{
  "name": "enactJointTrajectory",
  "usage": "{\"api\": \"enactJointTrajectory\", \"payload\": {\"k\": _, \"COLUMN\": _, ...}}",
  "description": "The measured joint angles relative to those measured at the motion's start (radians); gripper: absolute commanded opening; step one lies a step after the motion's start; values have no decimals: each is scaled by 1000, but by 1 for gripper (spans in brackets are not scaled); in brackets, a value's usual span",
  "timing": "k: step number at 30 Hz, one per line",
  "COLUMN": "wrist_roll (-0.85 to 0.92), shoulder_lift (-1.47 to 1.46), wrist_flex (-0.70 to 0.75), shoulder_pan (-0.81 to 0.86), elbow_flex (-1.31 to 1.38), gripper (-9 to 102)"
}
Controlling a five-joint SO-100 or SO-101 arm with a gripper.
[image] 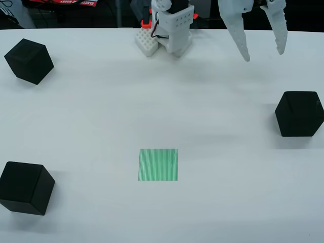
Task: Stack 3 Blocks on the chosen place.
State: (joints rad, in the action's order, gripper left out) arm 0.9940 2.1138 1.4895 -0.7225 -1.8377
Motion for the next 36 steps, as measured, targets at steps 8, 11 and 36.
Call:
{"api": "enactJointTrajectory", "payload": {"k": 8, "wrist_roll": 17, "shoulder_lift": -351, "wrist_flex": 20, "shoulder_pan": -61, "elbow_flex": 239, "gripper": 26}}
{"api": "enactJointTrajectory", "payload": {"k": 11, "wrist_roll": 17, "shoulder_lift": -462, "wrist_flex": 20, "shoulder_pan": -75, "elbow_flex": 293, "gripper": 27}}
{"api": "enactJointTrajectory", "payload": {"k": 36, "wrist_roll": 6, "shoulder_lift": -796, "wrist_flex": -81, "shoulder_pan": -114, "elbow_flex": 460, "gripper": 34}}
